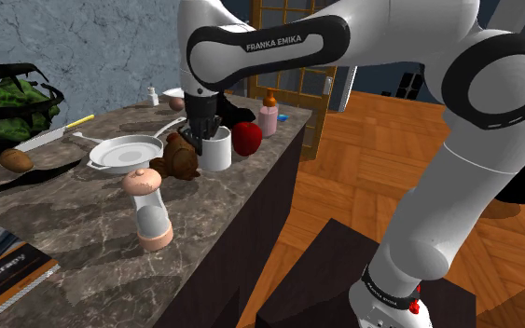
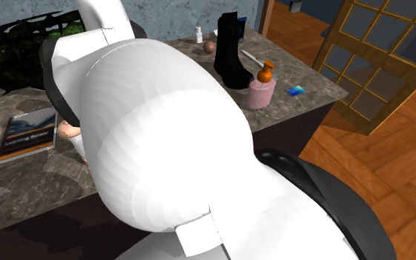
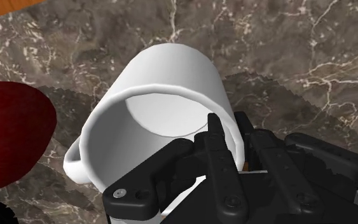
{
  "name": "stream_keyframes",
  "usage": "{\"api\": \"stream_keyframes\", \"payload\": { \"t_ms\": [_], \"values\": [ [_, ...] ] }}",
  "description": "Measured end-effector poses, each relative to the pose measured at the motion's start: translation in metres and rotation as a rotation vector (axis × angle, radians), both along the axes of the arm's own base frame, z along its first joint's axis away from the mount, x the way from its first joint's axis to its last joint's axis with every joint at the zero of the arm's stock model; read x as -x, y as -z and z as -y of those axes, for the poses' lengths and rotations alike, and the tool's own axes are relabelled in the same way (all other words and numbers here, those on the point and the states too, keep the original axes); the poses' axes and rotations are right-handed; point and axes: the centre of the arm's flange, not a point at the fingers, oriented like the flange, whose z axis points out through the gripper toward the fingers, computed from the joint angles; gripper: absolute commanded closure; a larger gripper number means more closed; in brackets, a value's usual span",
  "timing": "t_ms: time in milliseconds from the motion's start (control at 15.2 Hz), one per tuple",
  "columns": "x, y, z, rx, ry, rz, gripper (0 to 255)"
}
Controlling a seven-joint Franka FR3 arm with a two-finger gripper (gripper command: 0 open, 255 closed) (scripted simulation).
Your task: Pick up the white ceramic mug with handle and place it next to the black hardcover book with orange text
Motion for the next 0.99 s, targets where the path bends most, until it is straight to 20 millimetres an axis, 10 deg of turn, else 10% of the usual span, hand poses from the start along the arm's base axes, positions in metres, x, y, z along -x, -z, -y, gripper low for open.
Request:
{"api": "stream_keyframes", "payload": {
  "t_ms": [990],
  "values": [
    [-0.003,-0.08,0.0,0.0,0.0,0.0,255]
  ]
}}
